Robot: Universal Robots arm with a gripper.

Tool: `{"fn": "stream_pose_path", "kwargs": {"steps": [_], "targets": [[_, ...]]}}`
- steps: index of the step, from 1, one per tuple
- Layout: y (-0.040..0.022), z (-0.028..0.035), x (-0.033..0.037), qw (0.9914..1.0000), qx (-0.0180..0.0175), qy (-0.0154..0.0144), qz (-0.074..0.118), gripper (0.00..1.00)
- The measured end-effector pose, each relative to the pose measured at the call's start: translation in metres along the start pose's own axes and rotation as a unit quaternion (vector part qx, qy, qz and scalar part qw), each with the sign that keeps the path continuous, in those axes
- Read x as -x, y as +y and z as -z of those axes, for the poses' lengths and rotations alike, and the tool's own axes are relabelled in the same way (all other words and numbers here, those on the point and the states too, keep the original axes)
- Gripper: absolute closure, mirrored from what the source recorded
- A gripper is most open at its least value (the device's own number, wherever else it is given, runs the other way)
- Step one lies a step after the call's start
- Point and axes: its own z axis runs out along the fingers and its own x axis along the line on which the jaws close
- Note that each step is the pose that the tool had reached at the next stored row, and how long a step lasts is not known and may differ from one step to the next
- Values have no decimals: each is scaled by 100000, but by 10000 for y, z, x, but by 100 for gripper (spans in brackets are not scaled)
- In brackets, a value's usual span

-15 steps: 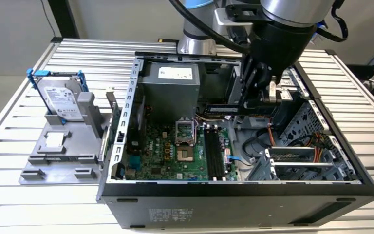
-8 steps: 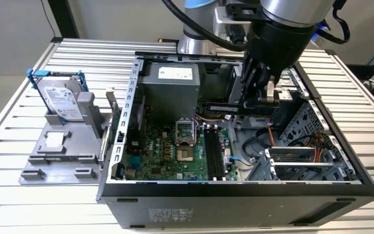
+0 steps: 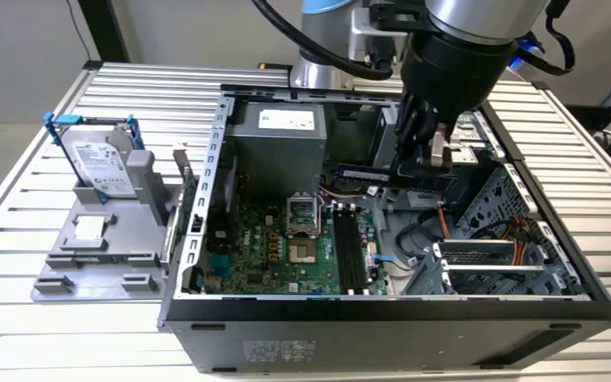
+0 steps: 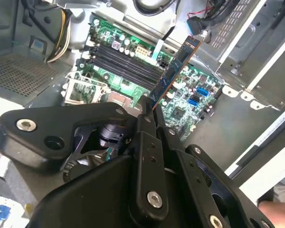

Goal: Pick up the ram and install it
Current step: 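Insert the ram into the slot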

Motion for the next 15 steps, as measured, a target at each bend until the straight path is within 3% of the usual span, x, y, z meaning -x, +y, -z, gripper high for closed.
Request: {"fn": "stream_pose_path", "kwargs": {"steps": [7,15], "targets": [[0,0,0,99930,-95,-111,-3751,100],[0,0,0,99647,-210,-259,-8383,100]]}}
